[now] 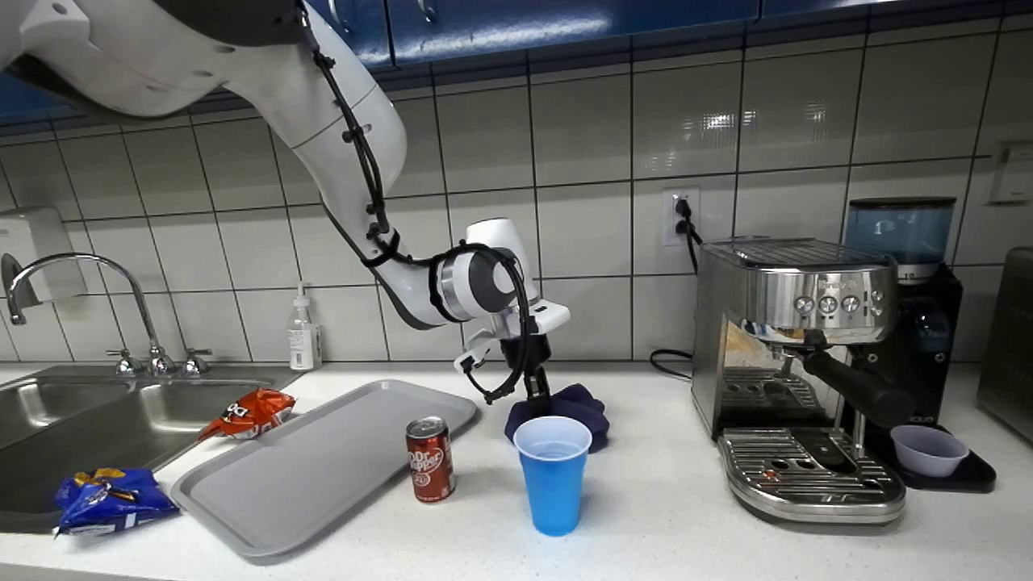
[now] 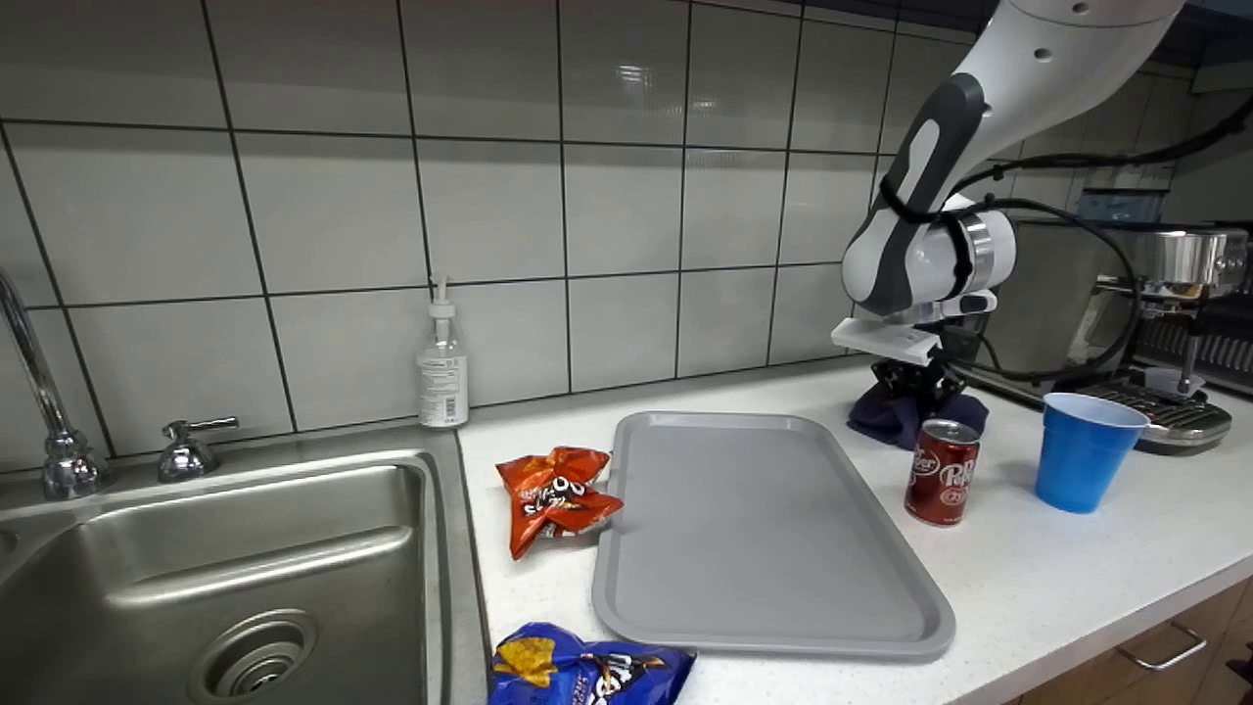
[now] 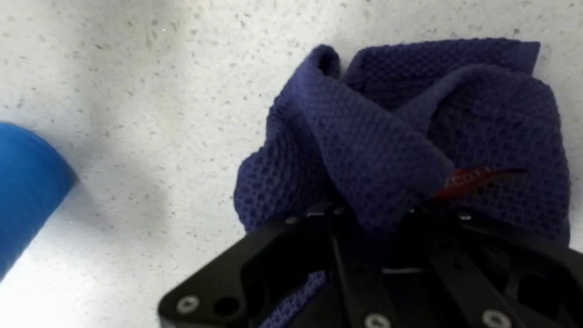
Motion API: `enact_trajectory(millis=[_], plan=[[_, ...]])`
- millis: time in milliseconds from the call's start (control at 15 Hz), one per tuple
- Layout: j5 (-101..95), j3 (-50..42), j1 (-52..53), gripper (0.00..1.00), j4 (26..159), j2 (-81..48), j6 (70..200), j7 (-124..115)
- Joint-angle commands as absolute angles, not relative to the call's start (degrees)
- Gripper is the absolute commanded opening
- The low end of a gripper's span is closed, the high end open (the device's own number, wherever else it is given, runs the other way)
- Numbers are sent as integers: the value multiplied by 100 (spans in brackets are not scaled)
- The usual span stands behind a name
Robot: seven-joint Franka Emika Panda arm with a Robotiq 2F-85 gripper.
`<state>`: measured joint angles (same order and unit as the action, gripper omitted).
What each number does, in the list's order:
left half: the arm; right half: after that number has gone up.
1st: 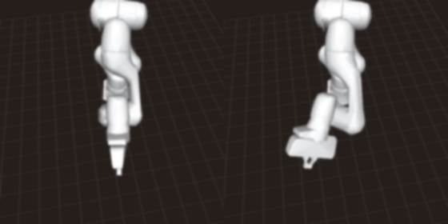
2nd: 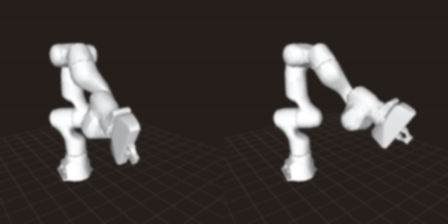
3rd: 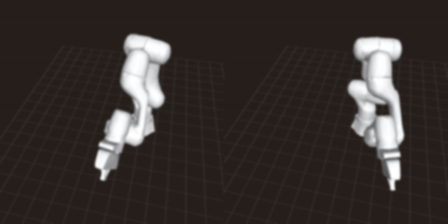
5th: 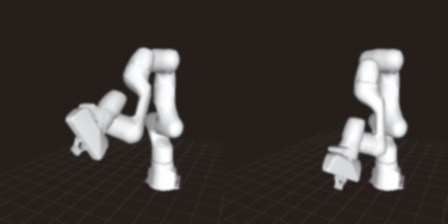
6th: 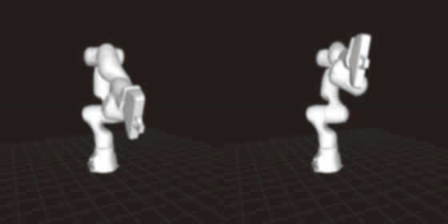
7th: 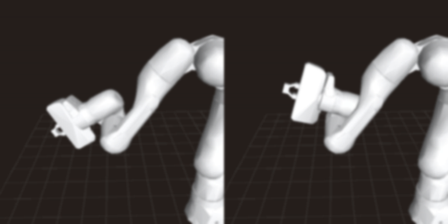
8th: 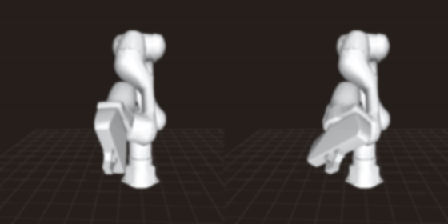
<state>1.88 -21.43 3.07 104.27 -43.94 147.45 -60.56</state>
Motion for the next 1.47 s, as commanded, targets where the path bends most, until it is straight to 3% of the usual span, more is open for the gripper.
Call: enact_trajectory(millis=[0, 1400], plan=[[91, -2133, 241, 3, 10407, -4311, 14642, -6120], [-278, -1567, 385, 3, 12230, -2162, 15429, -4380]])
